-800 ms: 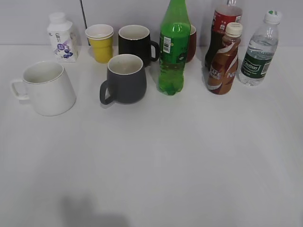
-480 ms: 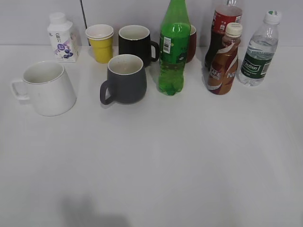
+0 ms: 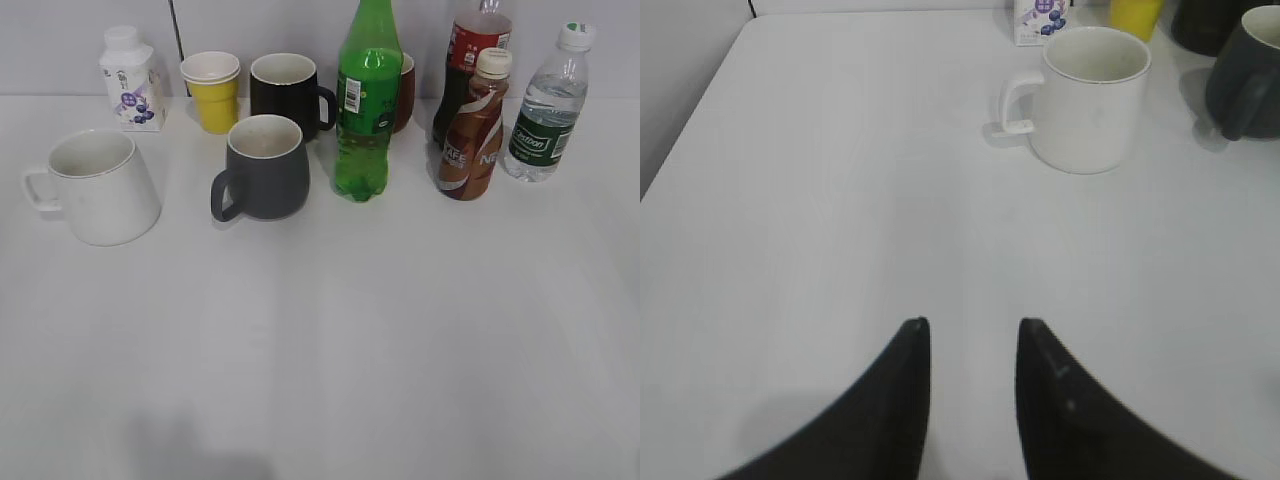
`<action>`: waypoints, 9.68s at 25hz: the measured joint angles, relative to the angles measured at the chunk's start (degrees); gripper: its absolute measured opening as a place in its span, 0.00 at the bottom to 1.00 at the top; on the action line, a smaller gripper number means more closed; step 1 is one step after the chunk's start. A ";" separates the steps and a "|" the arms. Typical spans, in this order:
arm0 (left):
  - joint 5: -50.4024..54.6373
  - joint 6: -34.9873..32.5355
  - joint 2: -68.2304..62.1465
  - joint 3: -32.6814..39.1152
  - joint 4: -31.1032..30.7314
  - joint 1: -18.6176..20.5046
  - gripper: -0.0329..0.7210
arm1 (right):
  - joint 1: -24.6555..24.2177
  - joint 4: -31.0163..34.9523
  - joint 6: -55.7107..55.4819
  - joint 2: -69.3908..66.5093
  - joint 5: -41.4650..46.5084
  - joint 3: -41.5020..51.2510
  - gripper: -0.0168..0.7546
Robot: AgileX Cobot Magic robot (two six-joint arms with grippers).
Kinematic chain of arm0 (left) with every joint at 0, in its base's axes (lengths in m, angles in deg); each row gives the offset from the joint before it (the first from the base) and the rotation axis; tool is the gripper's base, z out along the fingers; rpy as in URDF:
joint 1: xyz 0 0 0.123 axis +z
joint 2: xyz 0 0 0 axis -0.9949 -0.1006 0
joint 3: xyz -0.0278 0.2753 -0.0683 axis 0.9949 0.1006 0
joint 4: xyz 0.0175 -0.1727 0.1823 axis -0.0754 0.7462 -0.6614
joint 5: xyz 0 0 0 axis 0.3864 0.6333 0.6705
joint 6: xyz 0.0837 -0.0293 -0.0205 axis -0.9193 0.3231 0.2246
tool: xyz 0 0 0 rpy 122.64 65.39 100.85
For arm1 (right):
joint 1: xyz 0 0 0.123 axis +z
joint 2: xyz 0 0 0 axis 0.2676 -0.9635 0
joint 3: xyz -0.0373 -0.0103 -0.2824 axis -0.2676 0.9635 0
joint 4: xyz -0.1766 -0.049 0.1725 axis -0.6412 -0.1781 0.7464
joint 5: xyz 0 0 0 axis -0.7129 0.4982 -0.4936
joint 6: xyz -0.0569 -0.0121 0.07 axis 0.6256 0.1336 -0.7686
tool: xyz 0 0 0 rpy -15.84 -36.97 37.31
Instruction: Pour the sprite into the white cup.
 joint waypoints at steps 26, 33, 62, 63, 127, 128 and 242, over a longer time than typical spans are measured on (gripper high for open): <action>-60.73 0.00 -18.97 1.44 0.21 0.00 0.36 | 0.00 0.00 0.00 0.00 0.00 0.00 0.78; -83.23 0.00 -40.64 2.77 -0.22 0.00 0.36 | 0.00 0.00 0.00 0.00 0.00 0.00 0.78; -127.76 0.00 -108.72 3.80 -2.29 0.04 0.35 | 0.00 0.04 0.00 0.00 0.00 0.00 0.78; -126.91 0.00 -109.51 2.70 -2.36 0.04 0.32 | 0.00 0.11 0.00 0.00 0.00 0.00 0.78; -104.71 3.57 -77.23 4.06 -24.94 -10.76 0.10 | 19.10 -29.34 -24.01 -110.42 -89.41 -33.08 0.53; -102.89 3.85 -76.21 4.06 -24.88 -11.97 0.10 | 19.32 -32.08 -24.18 -108.76 -88.33 -33.03 0.53; -128.13 -2.11 -114.82 -5.31 -4.33 -0.16 0.09 | 27.30 -37.34 -38.57 -85.67 -83.95 -18.22 0.53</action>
